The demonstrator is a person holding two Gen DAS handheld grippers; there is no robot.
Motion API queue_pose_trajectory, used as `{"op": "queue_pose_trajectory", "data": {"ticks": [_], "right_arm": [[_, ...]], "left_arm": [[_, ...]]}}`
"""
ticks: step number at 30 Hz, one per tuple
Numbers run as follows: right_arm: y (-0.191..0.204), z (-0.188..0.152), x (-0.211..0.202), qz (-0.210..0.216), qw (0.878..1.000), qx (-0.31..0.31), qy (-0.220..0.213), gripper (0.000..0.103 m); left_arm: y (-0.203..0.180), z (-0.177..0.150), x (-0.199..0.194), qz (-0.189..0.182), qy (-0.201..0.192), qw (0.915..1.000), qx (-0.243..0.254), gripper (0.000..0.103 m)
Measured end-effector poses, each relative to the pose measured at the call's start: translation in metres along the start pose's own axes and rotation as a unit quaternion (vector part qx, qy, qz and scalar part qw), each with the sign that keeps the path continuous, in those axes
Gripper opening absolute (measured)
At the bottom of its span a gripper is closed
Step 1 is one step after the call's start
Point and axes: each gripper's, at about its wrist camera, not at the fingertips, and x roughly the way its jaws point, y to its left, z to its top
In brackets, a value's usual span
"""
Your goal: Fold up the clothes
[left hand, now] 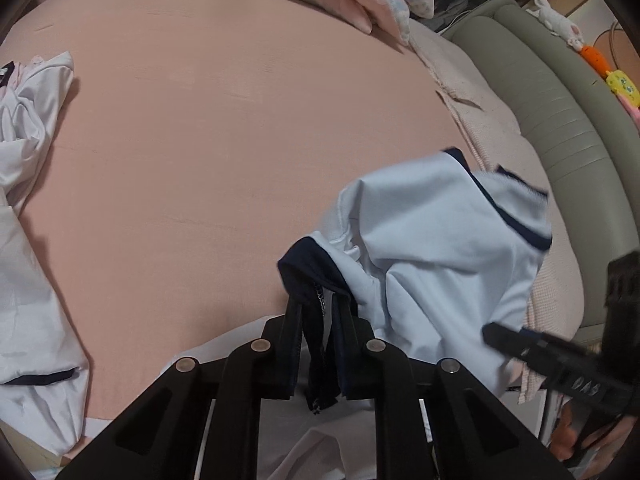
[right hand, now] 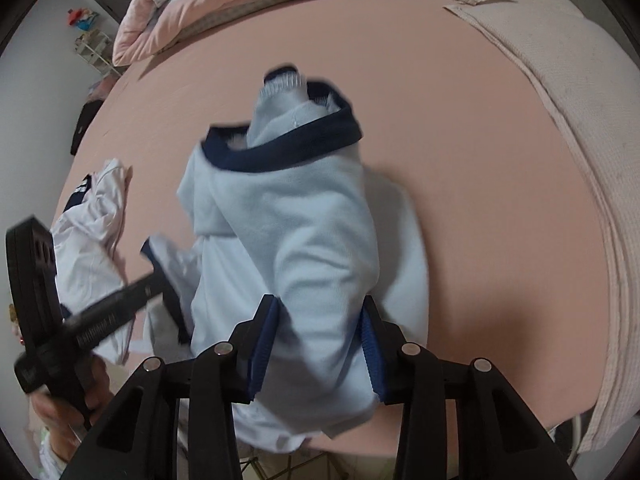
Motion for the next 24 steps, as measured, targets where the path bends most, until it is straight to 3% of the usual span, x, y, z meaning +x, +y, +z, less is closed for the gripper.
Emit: {"op": "queue_pose_trajectory", "data": {"ticks": [12,14,16,24], "right_arm": [[0.009,-0.013,0.006,-0.009,0.999,0.012,-0.040,0.037],[0.009,-0.016,0.007,-0.006,0.999,0.021,-0.043,0.035],[0.007,-0.032,0.005,-0.006,0.999,0.027,-0.046,0.034],[0.021,-0.051,0.009,0.000,0.999,-0.001,-0.043,0.033]], "left_arm": [[0.015,-0.013,-0.031,0.030,0.004,0.9995,0.007,0.014],[0.013,-0.012,-0.028,0.031,0.013,0.9994,0.005,0.018],[0.015,-0.015,-0.029,0.030,0.017,0.9994,0.008,0.029],[0.009,-0.013,-0.041,0.020,0.016,0.9997,0.007,0.040]]}}
